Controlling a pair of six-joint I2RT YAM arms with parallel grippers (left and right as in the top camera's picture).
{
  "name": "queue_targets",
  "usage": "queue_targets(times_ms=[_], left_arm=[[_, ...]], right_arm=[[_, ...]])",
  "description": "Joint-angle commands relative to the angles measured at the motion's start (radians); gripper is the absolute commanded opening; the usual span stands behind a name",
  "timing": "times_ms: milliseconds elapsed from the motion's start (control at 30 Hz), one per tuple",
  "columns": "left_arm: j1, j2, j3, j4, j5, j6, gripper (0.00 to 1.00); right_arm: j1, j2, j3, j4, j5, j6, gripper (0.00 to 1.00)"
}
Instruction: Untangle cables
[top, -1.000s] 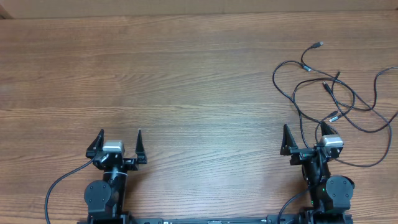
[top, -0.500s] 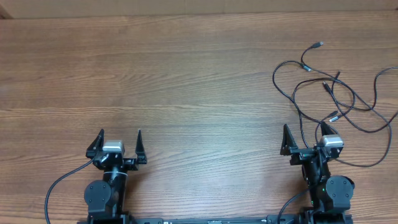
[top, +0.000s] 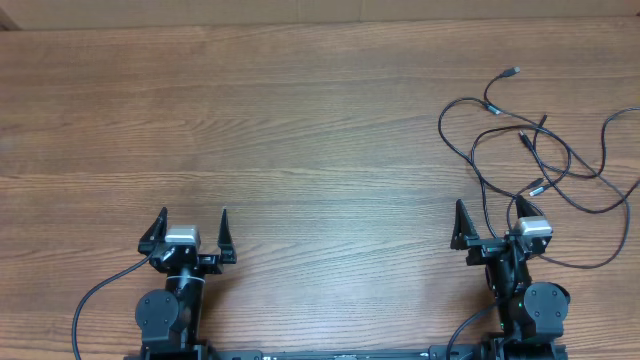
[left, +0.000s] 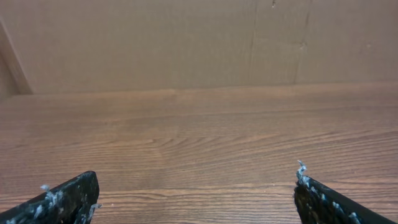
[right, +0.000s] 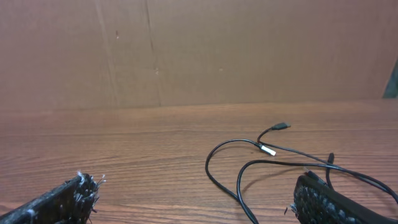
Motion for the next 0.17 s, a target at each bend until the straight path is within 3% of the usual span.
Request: queue_targets(times_ms=[0, 133], left_arm=[[0.01, -0.009, -0.004, -0.002, 0.015, -0.018, 1.0], [0.01, -0.009, -0.004, -0.003, 0.015, -0.018, 1.0]], right_arm=[[0.005, -0.009, -0.011, 0.005, 0.0, -0.005, 1.0], [0.005, -0.009, -0.011, 0.005, 0.0, -0.004, 1.0]])
